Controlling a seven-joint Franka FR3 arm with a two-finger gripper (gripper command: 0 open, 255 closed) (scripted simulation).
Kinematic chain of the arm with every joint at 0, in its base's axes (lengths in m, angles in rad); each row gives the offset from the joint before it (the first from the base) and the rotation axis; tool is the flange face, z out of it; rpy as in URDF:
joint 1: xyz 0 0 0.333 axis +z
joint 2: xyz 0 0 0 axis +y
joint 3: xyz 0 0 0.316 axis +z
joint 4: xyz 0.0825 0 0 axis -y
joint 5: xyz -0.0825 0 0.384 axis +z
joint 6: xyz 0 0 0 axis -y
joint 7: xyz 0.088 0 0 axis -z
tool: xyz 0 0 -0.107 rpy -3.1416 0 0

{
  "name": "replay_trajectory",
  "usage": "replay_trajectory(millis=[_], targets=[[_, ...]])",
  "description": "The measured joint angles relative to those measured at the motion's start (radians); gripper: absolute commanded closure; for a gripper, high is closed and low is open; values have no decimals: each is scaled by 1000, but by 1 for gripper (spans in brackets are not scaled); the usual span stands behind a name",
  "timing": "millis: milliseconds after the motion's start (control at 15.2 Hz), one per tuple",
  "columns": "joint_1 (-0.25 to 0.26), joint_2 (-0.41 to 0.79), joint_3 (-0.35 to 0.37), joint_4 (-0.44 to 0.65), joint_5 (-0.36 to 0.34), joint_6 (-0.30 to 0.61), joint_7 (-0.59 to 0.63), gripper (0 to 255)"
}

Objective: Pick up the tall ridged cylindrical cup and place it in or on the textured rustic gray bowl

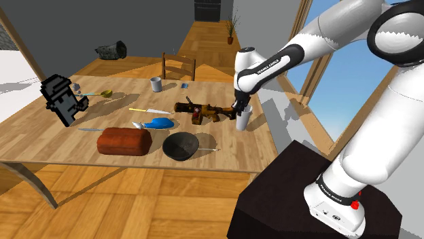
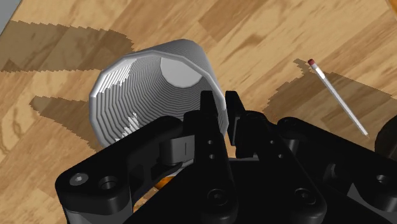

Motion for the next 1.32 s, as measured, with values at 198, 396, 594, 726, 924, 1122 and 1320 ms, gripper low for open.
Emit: replay_trajectory(millis=[198, 396, 594, 726, 924, 1122, 1320], targets=[[-1, -27, 0, 12, 4, -38, -7, 255], [1, -56, 1, 24, 8, -79, -10, 255], [1, -82, 1, 38, 11, -119, -15, 255], [1, -95, 2, 51, 13, -145, -18, 255], [1, -111, 2, 73, 16, -183, -24, 255], [1, -132, 2, 92, 18, -223, -28, 255], [17, -130, 19, 119, 22, -252, -1, 255]])
